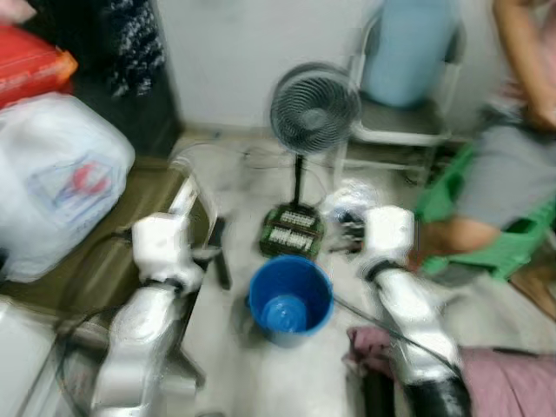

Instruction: Clean up the room

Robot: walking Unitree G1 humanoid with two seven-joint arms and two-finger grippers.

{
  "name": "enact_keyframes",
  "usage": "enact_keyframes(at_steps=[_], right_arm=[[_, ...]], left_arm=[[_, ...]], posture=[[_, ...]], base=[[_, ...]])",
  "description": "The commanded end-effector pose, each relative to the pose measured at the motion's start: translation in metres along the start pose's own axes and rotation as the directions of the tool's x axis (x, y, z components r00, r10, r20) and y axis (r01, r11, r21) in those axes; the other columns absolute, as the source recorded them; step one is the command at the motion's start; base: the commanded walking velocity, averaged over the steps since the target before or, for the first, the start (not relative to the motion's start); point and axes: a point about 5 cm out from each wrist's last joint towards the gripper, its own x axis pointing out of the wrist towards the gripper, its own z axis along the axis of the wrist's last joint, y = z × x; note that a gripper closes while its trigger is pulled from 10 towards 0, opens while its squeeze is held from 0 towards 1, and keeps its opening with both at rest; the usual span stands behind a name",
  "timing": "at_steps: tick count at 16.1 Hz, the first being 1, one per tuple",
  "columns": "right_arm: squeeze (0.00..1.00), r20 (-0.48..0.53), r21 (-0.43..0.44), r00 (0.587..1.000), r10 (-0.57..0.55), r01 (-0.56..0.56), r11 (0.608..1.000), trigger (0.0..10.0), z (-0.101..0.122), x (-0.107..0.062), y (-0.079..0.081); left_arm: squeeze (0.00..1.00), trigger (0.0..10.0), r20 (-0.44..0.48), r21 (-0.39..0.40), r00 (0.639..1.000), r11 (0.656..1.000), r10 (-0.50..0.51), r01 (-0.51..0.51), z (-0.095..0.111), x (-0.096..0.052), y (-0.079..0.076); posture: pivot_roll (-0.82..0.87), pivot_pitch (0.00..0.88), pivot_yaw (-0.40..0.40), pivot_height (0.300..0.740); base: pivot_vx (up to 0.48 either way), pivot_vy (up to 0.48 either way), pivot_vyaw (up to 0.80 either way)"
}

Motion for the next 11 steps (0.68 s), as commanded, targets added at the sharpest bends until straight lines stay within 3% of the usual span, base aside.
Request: enact_keyframes(at_steps=[1,11], right_arm=[[0.00,-0.015,-0.016,0.998,-0.054,0.054,0.998,10.0,-0.0025,-0.0065,-0.0158],[0.00,-0.014,-0.019,0.999,-0.049,0.049,0.999,10.0,-0.0023,-0.0060,-0.0159]], left_arm=[[0.00,10.0,0.027,-0.011,0.999,0.999,-0.044,0.044,0.0060,0.0044,-0.0132],[0.00,10.0,0.024,-0.007,0.999,0.999,-0.042,0.043,0.0057,0.0048,-0.0133]], posture=[[-0.03,0.000,0.017,0.740],[-0.02,0.000,0.015,0.740]], base=[[0.315,0.000,0.00],[0.314,0.000,0.00]])
